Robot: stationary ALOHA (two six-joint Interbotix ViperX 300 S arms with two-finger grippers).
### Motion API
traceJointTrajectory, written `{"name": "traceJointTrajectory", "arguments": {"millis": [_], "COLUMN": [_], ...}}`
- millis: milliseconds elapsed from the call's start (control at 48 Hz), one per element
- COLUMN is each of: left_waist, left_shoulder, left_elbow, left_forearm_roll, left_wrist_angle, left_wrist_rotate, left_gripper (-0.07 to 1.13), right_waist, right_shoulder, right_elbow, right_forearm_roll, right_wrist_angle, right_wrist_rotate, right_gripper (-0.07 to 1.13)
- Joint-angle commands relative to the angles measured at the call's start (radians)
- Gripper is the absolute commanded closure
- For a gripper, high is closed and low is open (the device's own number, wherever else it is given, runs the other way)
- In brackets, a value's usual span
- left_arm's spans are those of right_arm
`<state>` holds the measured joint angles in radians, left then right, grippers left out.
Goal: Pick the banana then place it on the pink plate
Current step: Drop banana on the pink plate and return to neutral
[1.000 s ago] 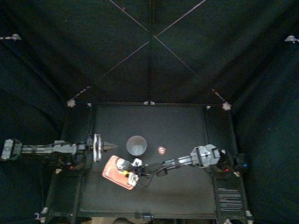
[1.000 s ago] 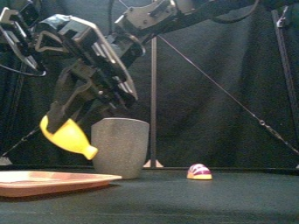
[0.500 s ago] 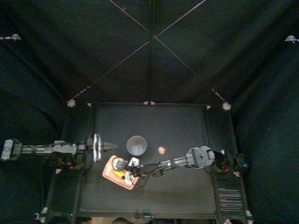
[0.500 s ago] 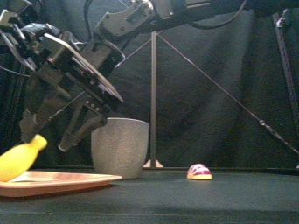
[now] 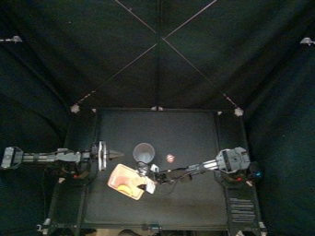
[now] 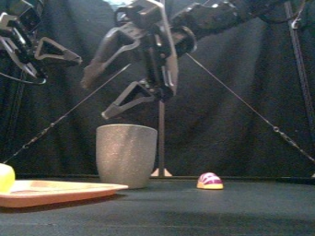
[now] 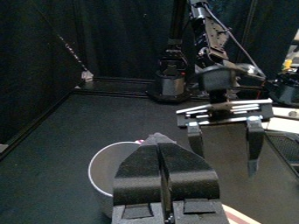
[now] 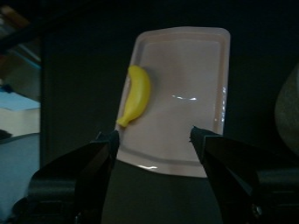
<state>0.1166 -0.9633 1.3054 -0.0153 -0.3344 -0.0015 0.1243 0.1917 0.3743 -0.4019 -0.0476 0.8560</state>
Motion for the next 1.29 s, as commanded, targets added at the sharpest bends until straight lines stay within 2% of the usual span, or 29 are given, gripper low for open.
{"name": "traceJointTrajectory", "arguments": {"millis": [21,104,208,312,521,688,1292], "left_waist": [0.002,0.002,-0.002,-0.003,-0.005,-0.006,-0.008], "left_shoulder": [0.003,0.003,0.002,0.003,0.002,0.002,0.002], "left_elbow": [-0.014,-0.014,-0.012,-0.014,-0.02,-0.02,-0.118], "left_forearm_roll": [-0.005,-0.005,0.0,0.005,0.011,0.009,0.015], "left_wrist_angle": [-0.006,-0.006,-0.005,-0.011,-0.011,-0.011,-0.143], "left_wrist_rotate": [0.0,0.0,0.005,0.005,0.005,0.003,0.005], "left_gripper": [1.07,1.07,1.07,1.07,1.07,1.07,1.07], "right_waist": [-0.029,-0.057,-0.095,-0.138,-0.247,-0.318,-0.353], "right_shoulder": [-0.12,-0.172,-0.235,-0.298,-0.41,-0.48,-0.721], "right_elbow": [0.115,0.213,0.295,0.345,0.4,0.417,0.509], "right_forearm_roll": [-0.009,-0.017,-0.026,-0.048,-0.153,-0.16,-0.12], "right_wrist_angle": [-0.206,-0.354,-0.434,-0.434,-0.433,-0.433,-0.442], "right_wrist_rotate": [-0.014,-0.029,-0.049,-0.063,-0.117,-0.112,-0.115], "right_gripper": [0.08,0.08,0.08,0.08,0.08,0.08,0.08]}}
